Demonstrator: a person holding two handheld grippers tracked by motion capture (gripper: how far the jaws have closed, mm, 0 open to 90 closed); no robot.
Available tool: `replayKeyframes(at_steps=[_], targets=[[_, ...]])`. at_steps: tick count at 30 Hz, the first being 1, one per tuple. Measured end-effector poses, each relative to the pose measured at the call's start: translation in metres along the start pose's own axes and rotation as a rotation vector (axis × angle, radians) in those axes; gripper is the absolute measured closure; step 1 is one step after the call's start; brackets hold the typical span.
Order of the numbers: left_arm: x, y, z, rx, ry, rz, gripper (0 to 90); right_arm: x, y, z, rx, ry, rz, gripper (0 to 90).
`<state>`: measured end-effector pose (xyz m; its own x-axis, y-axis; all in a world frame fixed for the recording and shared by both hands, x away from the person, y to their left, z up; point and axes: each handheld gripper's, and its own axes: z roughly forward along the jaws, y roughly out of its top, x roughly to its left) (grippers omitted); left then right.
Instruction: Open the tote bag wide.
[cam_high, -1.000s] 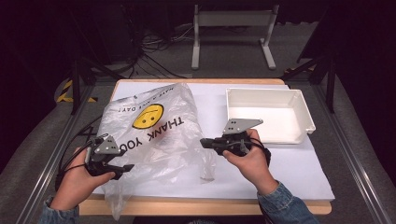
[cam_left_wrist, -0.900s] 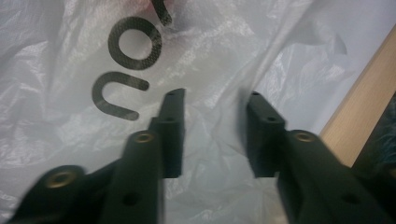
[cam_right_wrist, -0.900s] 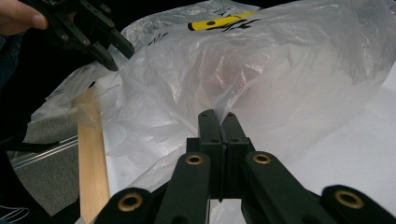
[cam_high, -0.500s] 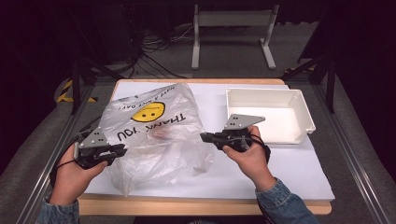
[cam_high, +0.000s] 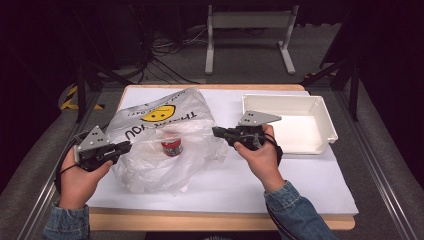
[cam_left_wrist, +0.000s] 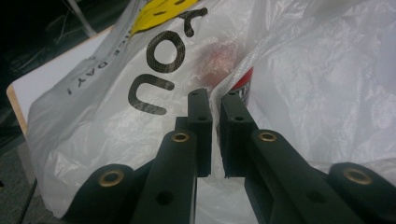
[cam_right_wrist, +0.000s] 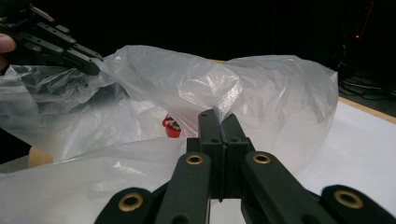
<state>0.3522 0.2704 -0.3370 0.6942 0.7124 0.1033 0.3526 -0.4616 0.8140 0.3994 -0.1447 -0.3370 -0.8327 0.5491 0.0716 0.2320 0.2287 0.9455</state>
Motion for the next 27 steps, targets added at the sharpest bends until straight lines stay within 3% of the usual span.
replayKeyframes(at_steps=[8, 9, 21, 27], targets=[[0.012, 0.003, 0.009, -0.084, 0.011, -0.005, 88.1, -0.013, 0.002, 0.013, -0.025, -0.055, 0.014, 89.9], [0.016, 0.003, 0.012, -0.092, 0.002, -0.019, 87.7, -0.014, 0.002, 0.014, -0.023, -0.062, 0.014, 89.9], [0.024, 0.012, 0.019, -0.124, 0.036, 0.004, 87.3, -0.028, 0.002, 0.021, -0.028, -0.119, 0.027, 89.8], [0.034, 0.01, 0.025, -0.128, 0.047, -0.02, 87.1, -0.036, 0.003, 0.025, -0.024, -0.151, 0.031, 89.9]])
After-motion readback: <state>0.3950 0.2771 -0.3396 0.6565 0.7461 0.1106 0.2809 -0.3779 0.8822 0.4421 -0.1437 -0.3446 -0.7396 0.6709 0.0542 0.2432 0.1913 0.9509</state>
